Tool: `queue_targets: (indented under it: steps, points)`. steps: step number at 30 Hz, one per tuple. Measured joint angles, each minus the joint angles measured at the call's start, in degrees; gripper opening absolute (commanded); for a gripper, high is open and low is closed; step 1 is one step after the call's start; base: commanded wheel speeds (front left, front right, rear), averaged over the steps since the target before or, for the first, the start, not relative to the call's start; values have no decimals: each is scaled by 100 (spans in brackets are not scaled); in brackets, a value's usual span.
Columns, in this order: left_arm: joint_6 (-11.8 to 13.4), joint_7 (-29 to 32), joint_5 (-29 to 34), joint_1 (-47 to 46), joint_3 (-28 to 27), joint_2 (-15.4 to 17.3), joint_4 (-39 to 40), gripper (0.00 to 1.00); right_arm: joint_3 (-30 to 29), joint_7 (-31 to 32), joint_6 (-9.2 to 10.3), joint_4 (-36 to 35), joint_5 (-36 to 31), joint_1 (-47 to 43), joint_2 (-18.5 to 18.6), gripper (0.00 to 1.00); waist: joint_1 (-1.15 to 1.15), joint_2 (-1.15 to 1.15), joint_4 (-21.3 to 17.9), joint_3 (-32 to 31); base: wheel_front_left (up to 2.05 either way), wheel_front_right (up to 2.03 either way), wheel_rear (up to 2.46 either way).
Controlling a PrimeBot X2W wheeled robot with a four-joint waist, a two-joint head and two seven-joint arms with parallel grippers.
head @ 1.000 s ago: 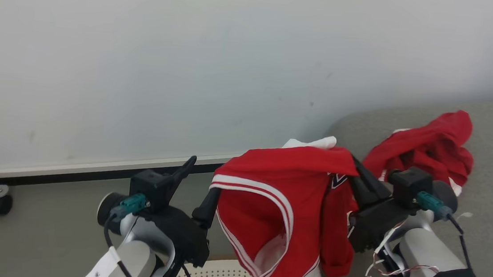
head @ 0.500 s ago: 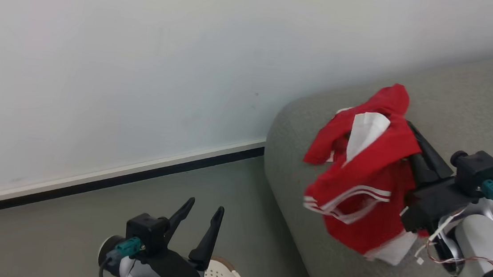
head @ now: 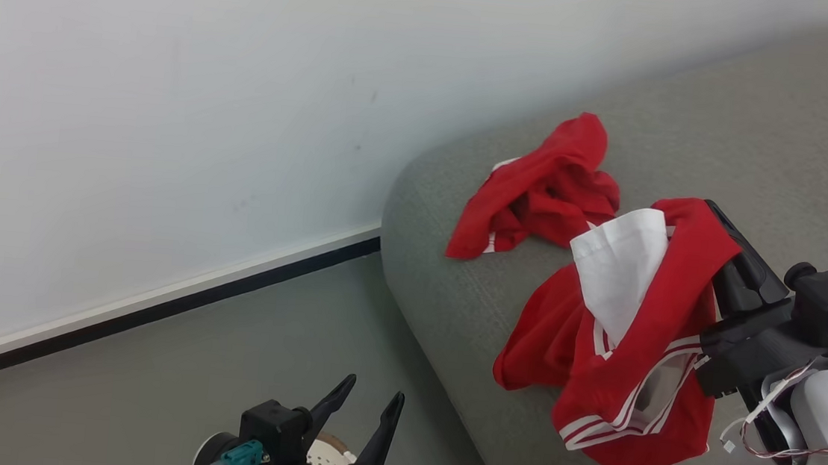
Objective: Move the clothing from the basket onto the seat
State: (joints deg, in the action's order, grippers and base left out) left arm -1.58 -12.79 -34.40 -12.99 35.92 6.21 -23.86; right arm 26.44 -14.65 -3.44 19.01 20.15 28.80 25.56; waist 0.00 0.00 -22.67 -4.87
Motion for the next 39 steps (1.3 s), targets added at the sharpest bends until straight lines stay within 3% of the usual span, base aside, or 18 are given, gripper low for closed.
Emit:
queue_targets:
  steps: [9,18,33,39]
  points:
    - [3,-45,154,-29,112,-80,19,100,-66,152,-24,-123,155,59,-3,0,0,0,-285,251,0,0,0]
    - [63,-48,336,-486,93,-44,224,100,-314,407,-120,482,202,1354,98,0,0,0,-213,722,0,0,0]
    - [57,256,846,-1436,301,75,950,100,-1033,742,-151,2049,272,3679,739,0,2,1,517,1744,0,0,0]
    - [56,368,990,-1691,360,67,1240,100,-1180,812,45,2469,197,4350,978,0,1,1,860,2171,0,0,0]
